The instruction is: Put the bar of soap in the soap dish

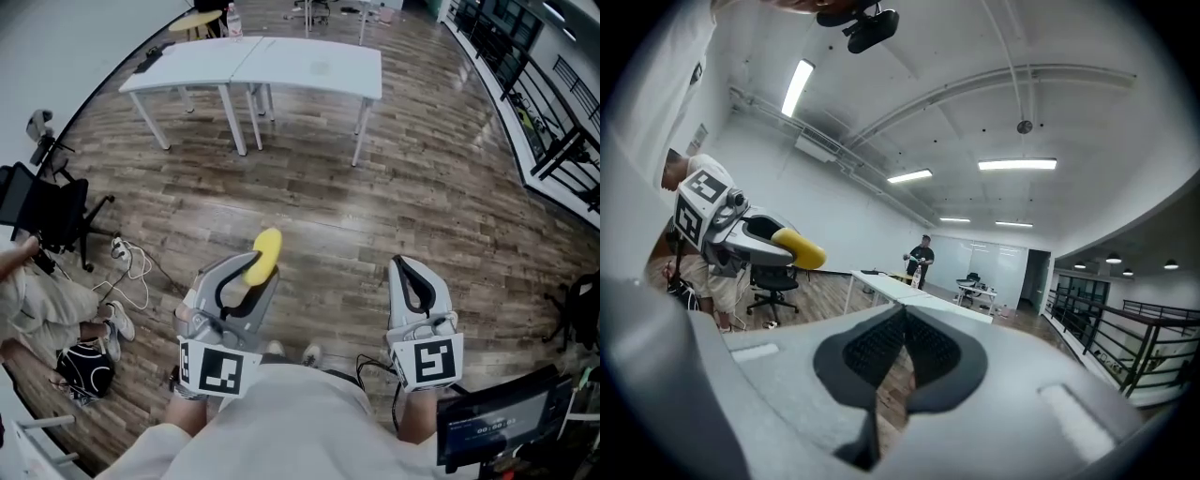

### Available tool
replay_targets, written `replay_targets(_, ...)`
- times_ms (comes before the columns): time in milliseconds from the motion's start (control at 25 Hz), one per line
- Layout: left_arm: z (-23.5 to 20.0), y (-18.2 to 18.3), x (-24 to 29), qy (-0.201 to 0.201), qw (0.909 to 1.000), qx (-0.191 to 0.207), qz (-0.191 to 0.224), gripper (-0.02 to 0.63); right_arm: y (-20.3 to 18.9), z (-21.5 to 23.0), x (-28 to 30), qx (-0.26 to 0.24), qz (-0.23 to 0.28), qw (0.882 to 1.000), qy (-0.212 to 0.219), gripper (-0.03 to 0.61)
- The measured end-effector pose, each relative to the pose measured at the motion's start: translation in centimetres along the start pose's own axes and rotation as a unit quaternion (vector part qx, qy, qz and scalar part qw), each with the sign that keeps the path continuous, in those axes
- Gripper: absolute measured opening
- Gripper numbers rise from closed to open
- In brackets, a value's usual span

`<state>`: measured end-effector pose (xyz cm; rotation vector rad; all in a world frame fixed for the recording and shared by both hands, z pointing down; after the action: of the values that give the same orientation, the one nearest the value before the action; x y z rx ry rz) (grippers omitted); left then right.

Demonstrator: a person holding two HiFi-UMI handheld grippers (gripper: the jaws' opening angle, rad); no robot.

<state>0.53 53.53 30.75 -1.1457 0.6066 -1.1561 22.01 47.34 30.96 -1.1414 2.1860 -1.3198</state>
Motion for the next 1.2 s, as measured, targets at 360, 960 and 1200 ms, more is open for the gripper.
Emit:
replay_targets(360,1.6,0.0,0.0,0.012,0.9996,-0.022,-0.015,0.132,-0.7,0.8,-1.0,0.003,0.015,1.0,0.001,0.003)
replay_targets(960,-2.2,0.1,3.7,-0.011,0.9997,-0.02,-0.001,0.132,-0.5,1.8,3.0,0.06,0.019,0.998,-0.008,0.003)
replay_targets(1200,-3.6,-0.6,5.8,-0.021,0.9995,-0.024,-0.006,0.132,0.2,1.5,6.0,0.036,0.017,0.999,0.003,0.003)
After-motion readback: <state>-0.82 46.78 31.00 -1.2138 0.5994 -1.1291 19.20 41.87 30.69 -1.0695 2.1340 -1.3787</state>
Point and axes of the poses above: the fingertips, and each gripper's own axes: x forward along the fingers, z to its right, y out of its top, the point moved 5 cm from there along -x, backward along the fingers, and after that the axes turned 14 degrees about -x, right-handed, at the moved point
